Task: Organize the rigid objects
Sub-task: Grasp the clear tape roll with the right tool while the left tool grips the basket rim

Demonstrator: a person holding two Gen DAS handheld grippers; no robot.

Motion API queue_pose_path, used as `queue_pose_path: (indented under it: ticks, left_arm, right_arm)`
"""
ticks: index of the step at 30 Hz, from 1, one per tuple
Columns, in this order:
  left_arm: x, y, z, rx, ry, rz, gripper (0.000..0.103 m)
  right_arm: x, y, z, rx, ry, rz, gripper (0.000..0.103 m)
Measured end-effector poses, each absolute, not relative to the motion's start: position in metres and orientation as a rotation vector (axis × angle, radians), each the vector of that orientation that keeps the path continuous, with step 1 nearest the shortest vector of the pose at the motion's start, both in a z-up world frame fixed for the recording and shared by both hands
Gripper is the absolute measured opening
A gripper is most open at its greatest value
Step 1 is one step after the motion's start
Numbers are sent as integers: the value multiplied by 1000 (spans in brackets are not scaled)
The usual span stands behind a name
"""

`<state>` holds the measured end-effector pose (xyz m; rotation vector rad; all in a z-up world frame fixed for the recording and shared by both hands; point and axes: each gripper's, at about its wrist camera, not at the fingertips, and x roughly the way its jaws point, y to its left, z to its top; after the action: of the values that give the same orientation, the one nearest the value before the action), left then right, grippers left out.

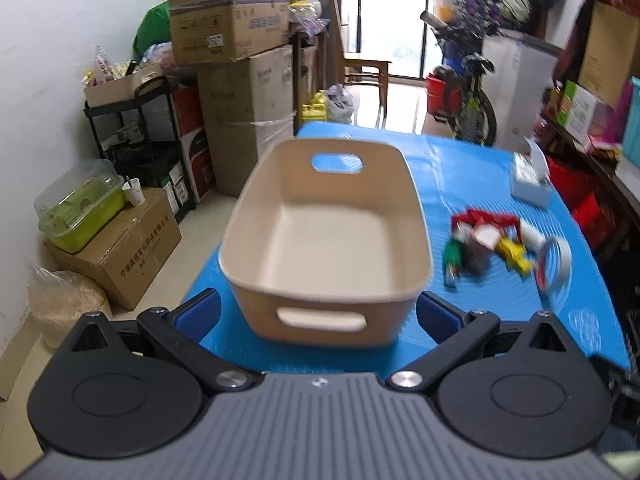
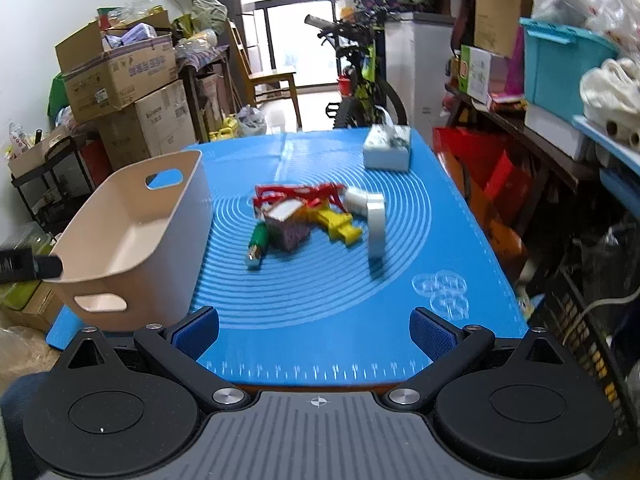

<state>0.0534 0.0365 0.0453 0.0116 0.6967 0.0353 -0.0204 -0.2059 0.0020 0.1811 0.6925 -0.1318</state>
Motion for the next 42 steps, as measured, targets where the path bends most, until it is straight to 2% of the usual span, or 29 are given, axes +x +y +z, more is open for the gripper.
queue_pose_path:
  ticks: [8, 13, 20, 30, 31, 32, 33, 37, 42]
  left_arm:
    - [107, 68, 74, -15, 684, 133, 103]
    - [143, 89, 76, 25, 743, 150, 103]
    - [185, 125, 60, -19, 850, 245, 102]
    - [215, 126, 20, 13, 943, 263, 101]
    - [217, 126, 15, 15, 956, 257, 98]
    - [218, 128, 9, 12, 975, 243, 86]
    - [222, 129, 4, 5, 995, 232, 79]
    - [226, 134, -12, -11, 1047, 216, 74]
    - [224, 138, -21, -35, 1090, 191, 51]
  right_arm:
    - [30, -218, 9, 192, 680, -150, 101]
    - [66, -228, 0, 200, 698, -189, 101]
    - [106, -239, -15, 168, 720, -244, 101]
    - [158, -251, -50, 171, 770, -354, 101]
    - [160, -253, -54, 171, 772, -371, 101]
    - [164, -258, -58, 182, 777, -388, 101]
    - [167, -261, -61, 199, 782, -398, 101]
    - [179, -273, -76, 259, 799, -446, 101]
    - [191, -273, -88, 252, 818, -461, 100]
